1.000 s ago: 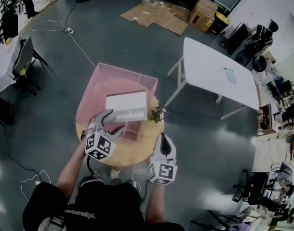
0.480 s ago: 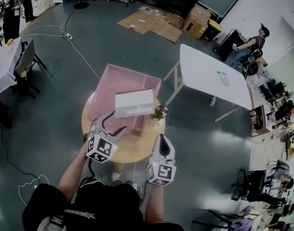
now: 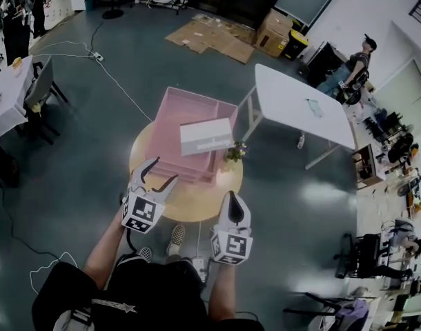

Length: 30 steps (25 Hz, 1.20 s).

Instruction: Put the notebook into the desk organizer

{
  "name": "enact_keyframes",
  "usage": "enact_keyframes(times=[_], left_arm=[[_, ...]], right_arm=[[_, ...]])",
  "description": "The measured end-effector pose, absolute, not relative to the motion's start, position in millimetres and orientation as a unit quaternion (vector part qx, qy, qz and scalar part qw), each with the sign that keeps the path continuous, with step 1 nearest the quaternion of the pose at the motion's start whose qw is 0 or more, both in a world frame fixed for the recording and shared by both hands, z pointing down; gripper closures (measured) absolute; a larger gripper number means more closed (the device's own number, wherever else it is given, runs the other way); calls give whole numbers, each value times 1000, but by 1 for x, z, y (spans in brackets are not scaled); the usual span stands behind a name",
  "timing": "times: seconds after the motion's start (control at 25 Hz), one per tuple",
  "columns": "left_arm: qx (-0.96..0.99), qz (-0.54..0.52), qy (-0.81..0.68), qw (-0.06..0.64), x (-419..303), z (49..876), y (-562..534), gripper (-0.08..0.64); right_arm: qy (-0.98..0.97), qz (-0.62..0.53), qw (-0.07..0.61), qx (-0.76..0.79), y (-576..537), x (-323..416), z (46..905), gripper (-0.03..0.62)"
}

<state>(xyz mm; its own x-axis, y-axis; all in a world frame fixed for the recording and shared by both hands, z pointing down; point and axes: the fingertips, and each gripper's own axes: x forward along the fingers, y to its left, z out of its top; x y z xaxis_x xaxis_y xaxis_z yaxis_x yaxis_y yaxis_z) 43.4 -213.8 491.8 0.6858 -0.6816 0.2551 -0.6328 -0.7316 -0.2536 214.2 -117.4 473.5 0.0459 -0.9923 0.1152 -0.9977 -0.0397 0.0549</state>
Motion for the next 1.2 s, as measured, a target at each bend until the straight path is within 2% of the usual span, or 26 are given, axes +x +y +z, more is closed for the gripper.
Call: enact_keyframes(times=[0.72,0.92,1.2], left_arm=[[-916,-89,390,18,-90,480,-110,423],[-912,-76,404,15,-110,479,-90,505],[-911,-76,404,25,-115,474,-79,540]], right_arm=[[-688,7,57,724,-22,103,465,588],[-689,12,54,722,-4,87,471,588],[-691,17,48,721,9,77,474,588]])
